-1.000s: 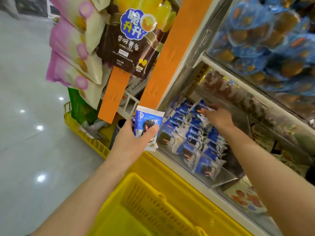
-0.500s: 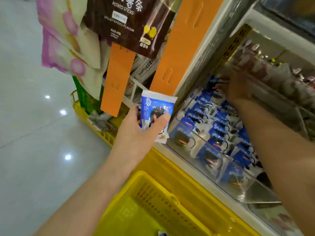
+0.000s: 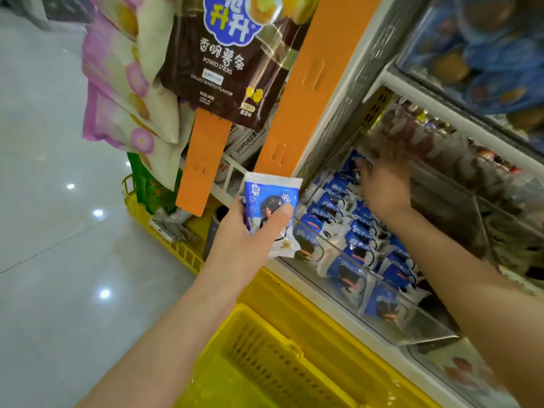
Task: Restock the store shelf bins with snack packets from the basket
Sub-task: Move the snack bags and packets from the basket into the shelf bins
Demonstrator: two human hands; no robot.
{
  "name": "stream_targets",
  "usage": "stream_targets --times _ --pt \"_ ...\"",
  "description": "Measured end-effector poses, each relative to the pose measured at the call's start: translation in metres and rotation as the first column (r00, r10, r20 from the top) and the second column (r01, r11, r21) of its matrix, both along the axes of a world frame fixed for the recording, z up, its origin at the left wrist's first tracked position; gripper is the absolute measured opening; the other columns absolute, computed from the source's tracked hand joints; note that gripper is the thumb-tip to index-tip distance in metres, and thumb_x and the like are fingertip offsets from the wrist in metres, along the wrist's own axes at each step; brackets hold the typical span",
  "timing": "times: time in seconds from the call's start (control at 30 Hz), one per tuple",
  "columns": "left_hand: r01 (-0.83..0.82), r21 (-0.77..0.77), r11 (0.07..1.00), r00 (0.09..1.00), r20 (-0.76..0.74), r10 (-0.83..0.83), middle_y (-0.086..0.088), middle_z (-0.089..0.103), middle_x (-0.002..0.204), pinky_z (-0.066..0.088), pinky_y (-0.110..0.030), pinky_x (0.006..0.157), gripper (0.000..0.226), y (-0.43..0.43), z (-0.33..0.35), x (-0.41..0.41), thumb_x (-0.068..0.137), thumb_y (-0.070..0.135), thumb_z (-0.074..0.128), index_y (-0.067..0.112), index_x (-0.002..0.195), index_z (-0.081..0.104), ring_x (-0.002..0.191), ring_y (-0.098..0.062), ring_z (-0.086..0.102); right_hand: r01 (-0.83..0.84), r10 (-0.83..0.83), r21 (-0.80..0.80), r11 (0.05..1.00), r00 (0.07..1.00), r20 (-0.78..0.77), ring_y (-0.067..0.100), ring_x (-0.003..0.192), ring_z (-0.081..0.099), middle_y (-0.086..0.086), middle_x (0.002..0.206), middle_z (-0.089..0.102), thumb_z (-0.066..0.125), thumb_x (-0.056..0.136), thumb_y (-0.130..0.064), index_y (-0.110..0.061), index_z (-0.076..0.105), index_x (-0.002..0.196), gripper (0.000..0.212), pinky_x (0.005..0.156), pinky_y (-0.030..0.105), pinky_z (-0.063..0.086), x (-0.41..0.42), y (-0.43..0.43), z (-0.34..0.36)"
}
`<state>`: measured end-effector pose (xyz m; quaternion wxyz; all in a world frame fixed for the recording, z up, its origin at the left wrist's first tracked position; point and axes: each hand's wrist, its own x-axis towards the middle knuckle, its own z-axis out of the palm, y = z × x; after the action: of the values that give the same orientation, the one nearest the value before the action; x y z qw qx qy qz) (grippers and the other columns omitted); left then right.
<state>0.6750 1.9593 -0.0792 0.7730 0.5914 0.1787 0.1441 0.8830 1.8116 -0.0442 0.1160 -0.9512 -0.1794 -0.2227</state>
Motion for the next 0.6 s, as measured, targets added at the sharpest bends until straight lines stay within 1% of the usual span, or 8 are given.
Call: stream_targets --times 0.1,0.17,0.23,0.3,0.37,0.4,0.5,0.6 --pt "0.051 -0.06 0.997 0.998 -0.04 -0.053 0.007 0.066 0.105 0.047 -0.008 0.053 0.037 -0.002 0.002 -0.007 0.086 0.039 0.058 0.026 0.121 0.052 0.081 0.003 0.065 -0.155 0.235 0.366 0.918 0.954 -0.185 0.007 0.077 0.058 0.002 0.096 0.06 0.044 0.098 -0.03 -0.016 0.049 0.108 0.018 0.06 0.012 0.042 -0.064 0.004 0.007" --pt "0.097 -0.106 0.99 0.993 -0.061 -0.104 0.004 0.067 0.108 0.052 -0.014 0.063 0.038 -0.005 0.005 -0.012 0.088 0.041 0.054 0.026 0.123 0.05 0.087 -0.004 0.066 -0.13 0.35 0.501 0.856 0.858 -0.376 -0.002 0.064 0.057 -0.006 0.089 0.06 0.04 0.097 -0.039 -0.024 0.052 0.101 0.019 0.058 0.014 0.045 -0.106 0.006 0.011" --pt "0.148 -0.147 0.978 0.984 -0.081 -0.161 0.001 0.065 0.112 0.053 -0.024 0.081 0.04 -0.011 0.011 -0.015 0.092 0.043 0.047 0.025 0.128 0.047 0.096 -0.012 0.065 -0.104 0.466 0.563 0.82 0.691 -0.552 -0.002 0.06 0.058 -0.006 0.089 0.062 0.041 0.097 -0.039 -0.024 0.055 0.103 0.021 0.059 0.022 0.052 -0.144 0.007 0.012" --pt "0.14 -0.177 0.974 0.981 -0.106 -0.16 0.0 0.061 0.117 0.046 -0.019 0.085 0.042 -0.017 0.015 -0.017 0.096 0.041 0.038 0.019 0.132 0.044 0.103 -0.013 0.059 -0.165 0.515 0.527 0.833 0.577 -0.634 0.002 0.062 0.059 -0.001 0.087 0.062 0.046 0.094 -0.037 -0.025 0.054 0.104 0.017 0.066 0.027 0.055 -0.173 0.007 0.009" --pt "0.139 -0.207 0.968 0.985 -0.069 -0.156 -0.002 0.054 0.123 0.038 -0.017 0.081 0.045 -0.021 0.011 -0.023 0.099 0.035 0.034 0.013 0.138 0.039 0.106 -0.014 0.053 -0.205 0.514 0.497 0.843 0.581 -0.632 -0.003 0.063 0.058 -0.007 0.087 0.062 0.053 0.091 -0.034 -0.029 0.055 0.102 0.012 0.065 0.02 0.052 -0.188 0.003 0.007" --pt "0.151 -0.198 0.968 0.985 -0.055 -0.165 -0.002 0.051 0.12 0.036 -0.017 0.079 0.045 -0.023 0.01 -0.026 0.099 0.034 0.034 0.013 0.139 0.036 0.101 -0.013 0.051 -0.189 0.515 0.516 0.836 0.598 -0.615 -0.005 0.066 0.059 -0.01 0.089 0.063 0.057 0.09 -0.031 -0.03 0.056 0.101 0.011 0.062 0.015 0.05 -0.192 0.001 0.007" --pt "0.15 -0.105 0.983 0.983 -0.095 -0.16 -0.001 0.054 0.113 0.039 -0.024 0.084 0.046 -0.034 0.016 -0.023 0.097 0.038 0.037 0.018 0.138 0.033 0.096 -0.011 0.051 -0.099 0.502 0.598 0.795 0.66 -0.558 -0.003 0.079 0.064 -0.009 0.098 0.068 0.064 0.086 -0.025 -0.026 0.059 0.104 0.019 0.062 0.009 0.047 -0.198 -0.008 0.011" --pt "0.151 -0.06 0.987 0.987 -0.055 -0.154 0.009 0.059 0.098 0.043 -0.017 0.066 0.04 -0.037 0.017 -0.022 0.091 0.042 0.048 0.024 0.125 0.037 0.084 -0.001 0.057 -0.066 0.502 0.662 0.746 0.709 -0.495 0.001 0.083 0.067 -0.009 0.103 0.068 0.067 0.083 -0.027 -0.029 0.056 0.105 0.025 0.064 0.012 0.051 -0.203 -0.017 0.016"
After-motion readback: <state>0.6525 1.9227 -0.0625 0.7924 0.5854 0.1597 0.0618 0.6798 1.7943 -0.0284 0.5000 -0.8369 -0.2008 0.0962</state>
